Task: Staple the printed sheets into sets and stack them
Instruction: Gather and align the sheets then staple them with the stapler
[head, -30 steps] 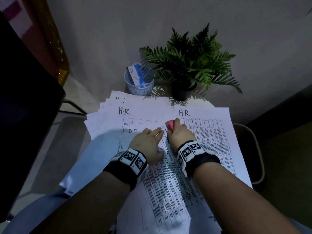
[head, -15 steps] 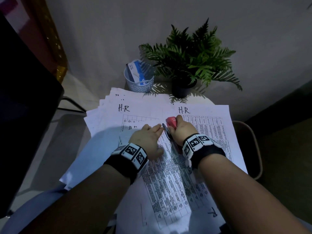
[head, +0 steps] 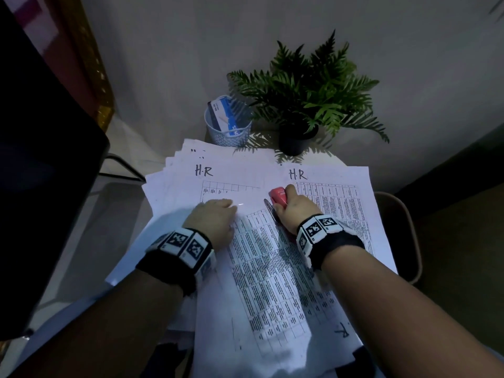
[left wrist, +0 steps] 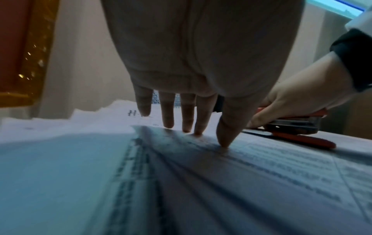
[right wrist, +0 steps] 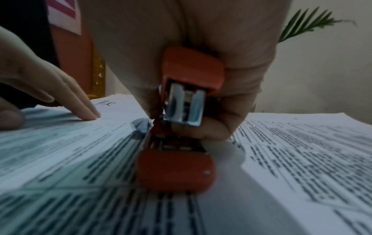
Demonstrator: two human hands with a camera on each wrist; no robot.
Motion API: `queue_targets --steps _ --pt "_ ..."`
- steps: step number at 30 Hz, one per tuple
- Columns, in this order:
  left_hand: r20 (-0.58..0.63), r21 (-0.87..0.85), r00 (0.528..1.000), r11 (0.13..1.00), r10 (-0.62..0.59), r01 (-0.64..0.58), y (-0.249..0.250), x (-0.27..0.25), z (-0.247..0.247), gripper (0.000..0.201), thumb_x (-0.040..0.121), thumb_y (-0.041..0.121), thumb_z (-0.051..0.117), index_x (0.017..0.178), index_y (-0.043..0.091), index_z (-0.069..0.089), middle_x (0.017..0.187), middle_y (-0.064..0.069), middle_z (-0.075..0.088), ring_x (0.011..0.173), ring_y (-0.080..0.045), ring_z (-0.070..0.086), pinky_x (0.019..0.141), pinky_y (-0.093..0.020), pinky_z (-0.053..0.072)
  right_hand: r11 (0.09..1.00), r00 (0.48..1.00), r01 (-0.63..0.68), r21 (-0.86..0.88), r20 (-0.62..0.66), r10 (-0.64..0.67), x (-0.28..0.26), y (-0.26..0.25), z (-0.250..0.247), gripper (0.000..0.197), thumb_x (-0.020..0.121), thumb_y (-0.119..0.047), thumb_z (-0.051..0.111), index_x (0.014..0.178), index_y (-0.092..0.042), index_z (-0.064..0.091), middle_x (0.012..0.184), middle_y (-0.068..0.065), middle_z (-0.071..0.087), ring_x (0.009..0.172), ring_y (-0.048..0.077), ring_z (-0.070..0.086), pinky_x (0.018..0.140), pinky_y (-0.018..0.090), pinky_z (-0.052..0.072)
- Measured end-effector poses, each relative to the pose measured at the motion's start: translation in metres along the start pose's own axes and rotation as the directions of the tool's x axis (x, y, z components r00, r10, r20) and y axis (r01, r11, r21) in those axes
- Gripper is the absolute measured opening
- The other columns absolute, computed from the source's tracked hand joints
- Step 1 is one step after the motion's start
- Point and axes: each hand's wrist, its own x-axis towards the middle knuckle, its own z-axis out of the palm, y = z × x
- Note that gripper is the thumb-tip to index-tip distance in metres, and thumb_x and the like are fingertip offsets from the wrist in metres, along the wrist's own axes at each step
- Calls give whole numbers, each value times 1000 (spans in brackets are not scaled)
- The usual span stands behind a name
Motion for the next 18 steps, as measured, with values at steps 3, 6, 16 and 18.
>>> queue_targets --steps 3,6,16,18 --pt "18 -7 1000 1000 9 -9 -7 -10 5 56 96 28 41 148 18 24 157 3 17 140 -19 26 113 -37 27 999 1000 4 -38 13 -4 -11 -2 5 43 97 -36 42 130 -12 31 113 18 51 94 34 58 70 34 42" --pt "13 -28 1000 1000 4 -4 -6 -13 10 57 98 28 36 151 22 15 159 2 8 144 -20 16 116 -36 21 999 999 20 -43 27 -19 -21 -9 12 42 97 -36 41 130 -14 31 116 18 47 94 34 58 73 35 44" --pt "12 -50 1000 999 -21 21 -1 -11 16 60 96 22 36 150 31 12 159 12 4 145 -23 11 113 -41 29 999 999 34 -21 12 -34 -7 -44 24 39 96 -34 41 129 -15 32 116 18 48 96 37 58 73 35 41" --pt "20 -52 1000 998 -16 17 -2 -11 15 60 96 23 37 150 32 11 159 13 4 145 -23 11 112 -40 29 999 999 33 -27 8 -33 -4 -46 24 40 96 -34 41 130 -16 31 116 18 48 97 37 58 75 37 43"
